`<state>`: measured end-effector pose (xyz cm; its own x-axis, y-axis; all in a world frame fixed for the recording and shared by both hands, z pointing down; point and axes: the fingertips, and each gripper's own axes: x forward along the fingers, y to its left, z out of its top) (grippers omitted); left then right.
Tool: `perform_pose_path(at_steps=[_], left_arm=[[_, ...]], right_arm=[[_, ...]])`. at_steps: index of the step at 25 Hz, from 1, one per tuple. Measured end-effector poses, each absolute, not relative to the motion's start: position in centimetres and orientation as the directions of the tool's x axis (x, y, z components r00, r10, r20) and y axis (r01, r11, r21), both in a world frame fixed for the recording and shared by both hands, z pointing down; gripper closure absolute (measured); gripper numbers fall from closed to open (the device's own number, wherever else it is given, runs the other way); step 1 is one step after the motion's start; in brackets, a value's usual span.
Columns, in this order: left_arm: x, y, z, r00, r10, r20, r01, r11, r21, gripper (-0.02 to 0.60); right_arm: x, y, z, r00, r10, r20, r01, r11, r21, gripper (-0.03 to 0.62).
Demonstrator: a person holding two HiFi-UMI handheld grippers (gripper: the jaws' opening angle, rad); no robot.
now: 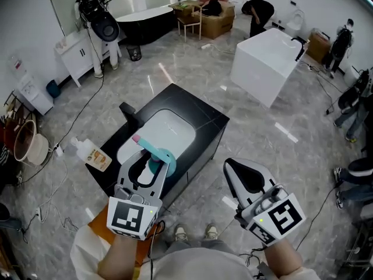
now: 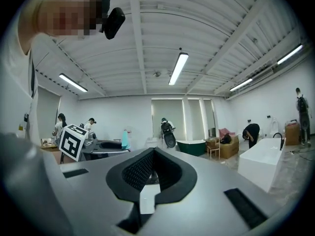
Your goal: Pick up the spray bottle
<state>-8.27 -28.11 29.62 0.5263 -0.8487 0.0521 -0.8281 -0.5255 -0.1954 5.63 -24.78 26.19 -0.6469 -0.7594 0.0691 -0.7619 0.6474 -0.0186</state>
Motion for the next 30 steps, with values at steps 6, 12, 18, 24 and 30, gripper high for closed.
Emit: perform_pose_path(at_steps=[6, 12, 18, 24, 30], left_arm=[[-8.2, -26.1, 28.1, 0.526, -0.850, 0.032, -0.833, -0.522, -0.185, 0.428], [-7.0, -24.2, 29.2, 0.548, -0.835, 0.048, -0.816, -0.546, -0.187, 0.436], [-7.0, -23.1, 32.1, 0.561, -0.822, 0.097, -0.806, -0.569, -0.165, 0.437], [-5.5, -22.2, 34.4, 0.565, -0.810, 0.157, -0.788, -0.586, -0.190, 0.437], [-5.2, -21.3, 36.5, 0.562, -0.801, 0.204, -0.777, -0.596, -0.201, 0.437]], right_arm=[[6.0, -23.0, 25.2, -0.664, -0.744, 0.078, -0.744, 0.667, 0.030, 0.566], [6.4, -21.9, 26.5, -0.671, -0.736, 0.093, -0.738, 0.675, 0.017, 0.566], [7.0, -21.2, 29.1, -0.654, -0.742, 0.147, -0.746, 0.665, 0.036, 0.566], [7.7, -20.5, 31.8, -0.650, -0.733, 0.199, -0.744, 0.667, 0.029, 0.566], [7.1, -19.8, 31.6, -0.681, -0.707, 0.191, -0.711, 0.701, 0.057, 0.566]])
